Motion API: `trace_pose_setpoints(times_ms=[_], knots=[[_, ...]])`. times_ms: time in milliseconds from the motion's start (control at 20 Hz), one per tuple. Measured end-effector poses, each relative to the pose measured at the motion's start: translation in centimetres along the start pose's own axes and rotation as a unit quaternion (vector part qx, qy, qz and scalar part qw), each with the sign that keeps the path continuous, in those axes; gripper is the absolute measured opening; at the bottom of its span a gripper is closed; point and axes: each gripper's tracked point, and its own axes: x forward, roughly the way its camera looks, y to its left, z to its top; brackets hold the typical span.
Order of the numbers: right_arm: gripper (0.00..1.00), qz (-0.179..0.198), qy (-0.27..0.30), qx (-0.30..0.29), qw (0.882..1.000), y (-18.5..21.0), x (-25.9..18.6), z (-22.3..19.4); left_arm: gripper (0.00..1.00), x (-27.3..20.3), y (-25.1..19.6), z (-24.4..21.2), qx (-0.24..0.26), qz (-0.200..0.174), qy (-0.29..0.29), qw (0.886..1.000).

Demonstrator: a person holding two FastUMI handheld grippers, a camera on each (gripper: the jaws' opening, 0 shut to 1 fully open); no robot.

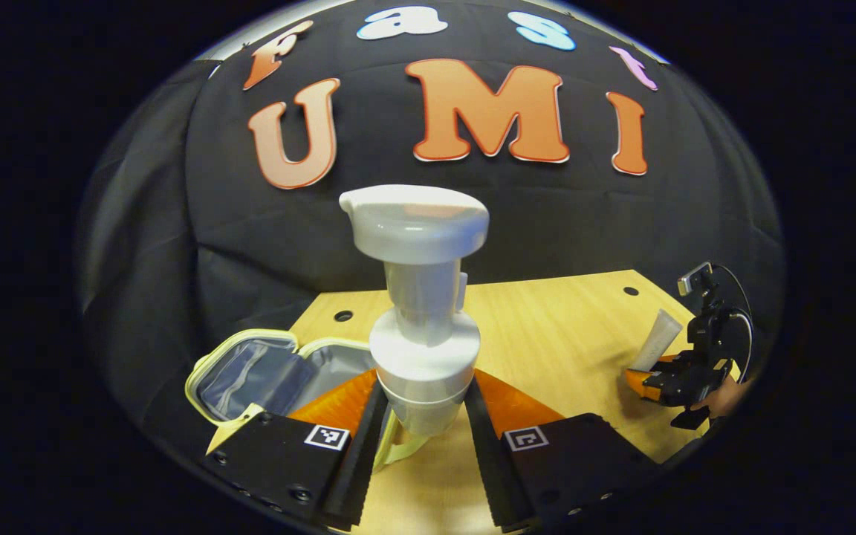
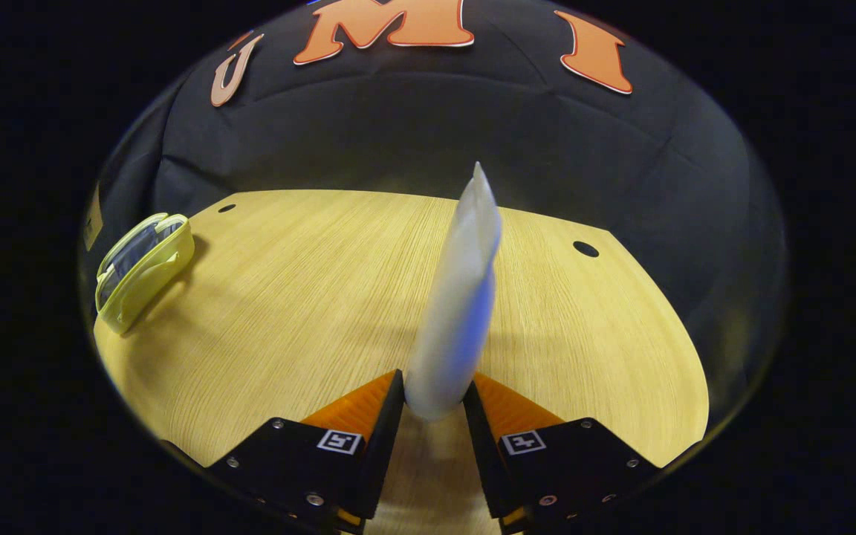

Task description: First open the suitcase, pack the skin care products into it, and then close the suitcase.

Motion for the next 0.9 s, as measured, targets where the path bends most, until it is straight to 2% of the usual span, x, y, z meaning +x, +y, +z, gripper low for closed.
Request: trace_pose_setpoints(times_ms=[200,500,700,900], knots=[[0.5,0.014,0.005,0.007,1.0,0.8,-0.7,0.0,0.61,-1.0,3.0,-0.8,-0.02,0.032,0.007,0.999],[0.5,0.047,-0.017,0.004,0.999,3.4,-4.1,3.3,0.61,-1.2,6.1,-0.1,-0.024,0.044,-0.001,0.999],[0.5,0.061,-0.042,-0.012,0.997,6.0,-6.2,6.3,0.63,-0.9,7.8,0.1,-0.014,0.032,-0.008,0.999],[0.5,0.058,-0.06,-0.017,0.996,8.9,-8.6,8.6,0.61,0.2,9.6,-0.5,-0.002,-0.003,-0.006,1.0]])
